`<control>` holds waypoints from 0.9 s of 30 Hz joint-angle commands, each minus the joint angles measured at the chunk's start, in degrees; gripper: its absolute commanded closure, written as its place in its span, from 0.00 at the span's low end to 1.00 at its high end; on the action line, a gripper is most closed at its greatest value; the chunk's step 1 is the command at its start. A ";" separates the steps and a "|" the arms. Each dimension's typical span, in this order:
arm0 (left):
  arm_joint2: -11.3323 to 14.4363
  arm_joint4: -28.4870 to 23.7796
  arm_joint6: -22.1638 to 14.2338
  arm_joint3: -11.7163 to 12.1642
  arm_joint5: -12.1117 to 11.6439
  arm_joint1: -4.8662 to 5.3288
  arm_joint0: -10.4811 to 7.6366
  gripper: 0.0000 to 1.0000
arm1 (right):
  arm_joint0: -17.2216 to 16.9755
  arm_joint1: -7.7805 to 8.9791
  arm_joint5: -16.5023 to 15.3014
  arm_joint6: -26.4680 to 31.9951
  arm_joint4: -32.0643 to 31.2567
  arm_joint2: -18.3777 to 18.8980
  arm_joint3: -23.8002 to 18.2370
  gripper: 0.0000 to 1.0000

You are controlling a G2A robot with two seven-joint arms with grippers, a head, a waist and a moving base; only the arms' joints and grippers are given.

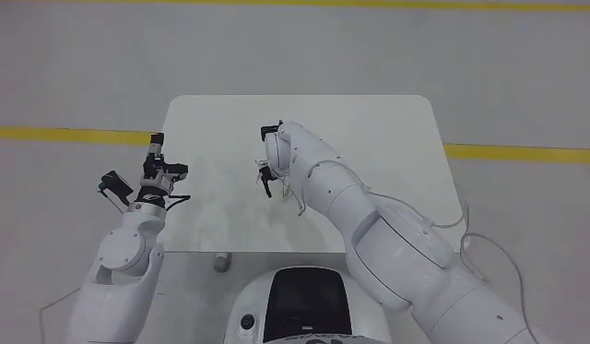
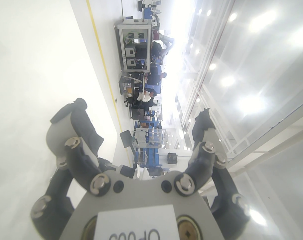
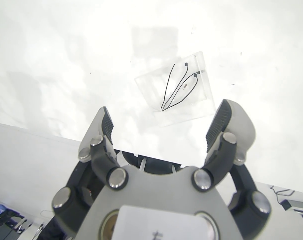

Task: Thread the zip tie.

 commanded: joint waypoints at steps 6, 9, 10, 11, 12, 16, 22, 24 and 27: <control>0.00 0.00 0.00 0.00 0.00 0.00 0.00 0.00 | -0.49 0.09 0.00 -1.20 -0.09 -0.04 -0.23 0.00; 0.00 0.00 0.00 0.00 0.00 0.00 0.00 0.00 | -0.98 0.25 0.00 -2.41 -0.26 0.01 -0.87 0.00; 0.00 0.00 0.00 0.00 0.00 0.00 0.00 0.00 | -1.00 0.26 0.00 -2.48 -0.38 0.03 -1.00 0.00; 0.00 0.00 0.00 0.00 0.00 0.00 0.00 0.00 | -1.01 0.26 0.00 -2.48 -0.47 0.06 -1.09 0.00; 0.00 0.00 0.00 0.00 0.00 0.00 0.00 0.00 | -0.98 0.26 0.00 -2.50 -0.68 0.07 -1.19 0.05; 0.00 0.00 0.00 0.00 0.00 0.00 0.00 0.00 | -0.61 0.15 0.00 -3.67 -0.87 0.48 -0.45 0.57; 0.00 0.00 0.00 0.00 0.00 0.00 0.00 0.00 | -0.06 -0.15 0.00 -3.29 -1.16 0.42 0.35 0.65; 0.00 0.00 0.00 0.00 0.00 0.00 0.00 0.00 | 0.08 -0.25 0.00 -3.06 -1.24 0.27 0.54 0.65; 0.00 0.00 0.00 0.00 0.00 0.00 0.00 0.00 | 0.15 -0.36 0.00 -2.87 -1.16 0.01 0.71 0.66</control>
